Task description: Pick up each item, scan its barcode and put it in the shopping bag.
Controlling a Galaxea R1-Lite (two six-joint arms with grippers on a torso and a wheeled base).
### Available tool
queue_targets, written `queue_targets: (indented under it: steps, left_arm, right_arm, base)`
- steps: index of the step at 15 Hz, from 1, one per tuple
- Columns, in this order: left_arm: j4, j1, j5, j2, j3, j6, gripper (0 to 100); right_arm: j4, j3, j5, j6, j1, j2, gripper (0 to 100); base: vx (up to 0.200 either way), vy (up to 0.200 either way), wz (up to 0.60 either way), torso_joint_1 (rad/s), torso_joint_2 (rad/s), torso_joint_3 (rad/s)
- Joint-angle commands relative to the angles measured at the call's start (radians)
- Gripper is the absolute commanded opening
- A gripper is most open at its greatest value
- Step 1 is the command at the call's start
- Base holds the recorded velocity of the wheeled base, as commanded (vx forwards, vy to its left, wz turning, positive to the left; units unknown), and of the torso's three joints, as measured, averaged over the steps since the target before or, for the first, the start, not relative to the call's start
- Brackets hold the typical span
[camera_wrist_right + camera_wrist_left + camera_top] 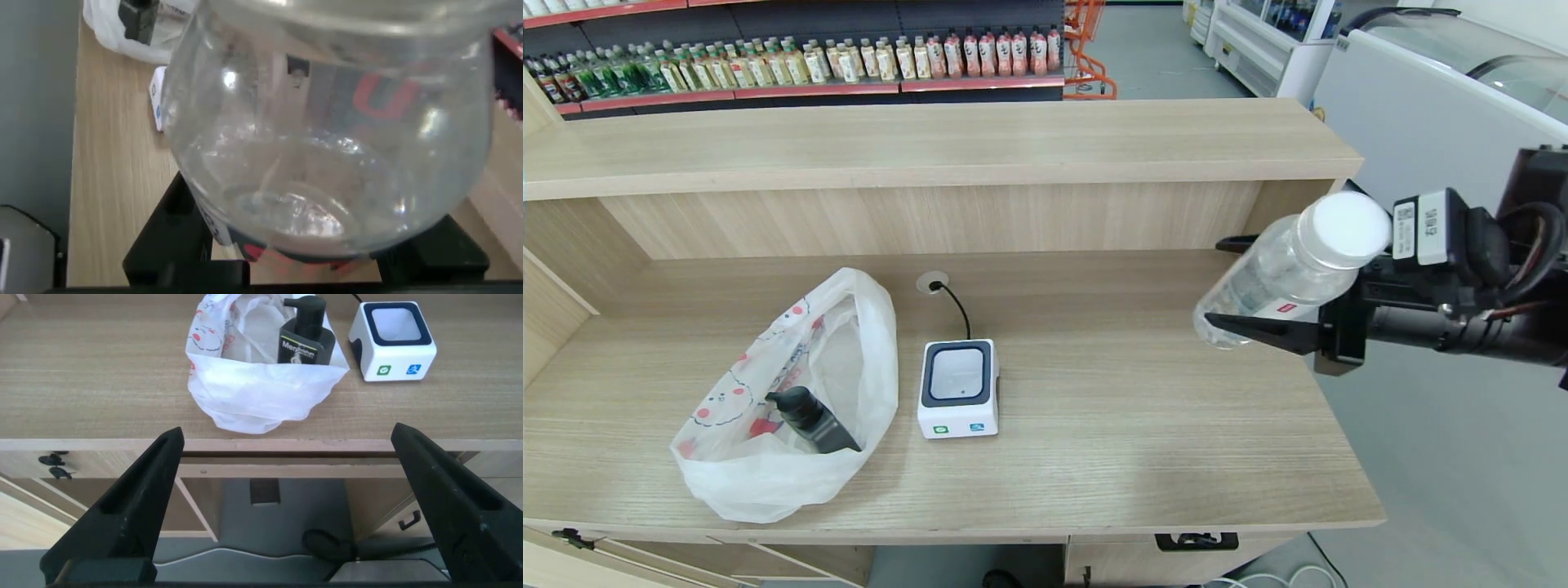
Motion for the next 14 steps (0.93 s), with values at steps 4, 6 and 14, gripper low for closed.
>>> queue_targets:
  steps: [4,6,14]
  left_arm:
    - [0.0,0.001,0.0,0.0,0.0,0.0,100]
    - [0.0,0.001,0.0,0.0,0.0,0.0,100]
    - [0.0,0.001,0.0,0.0,0.0,0.0,100]
  right_arm:
    - [0.091,-0.084,-0.077,-0.23,0.102,0.066,0]
    - [0.106,-0.129,-0.161,-0.28,0.093,0.051,0]
    - [1.087,-0.661,-0.362,-0.49,-0.002,-0.049,0]
  base:
    - [0.0,0.0,0.0,0.0,0.0,0.0]
    - [0.0,0.0,0.0,0.0,0.0,0.0]
    - [0.0,0.0,0.0,0.0,0.0,0.0]
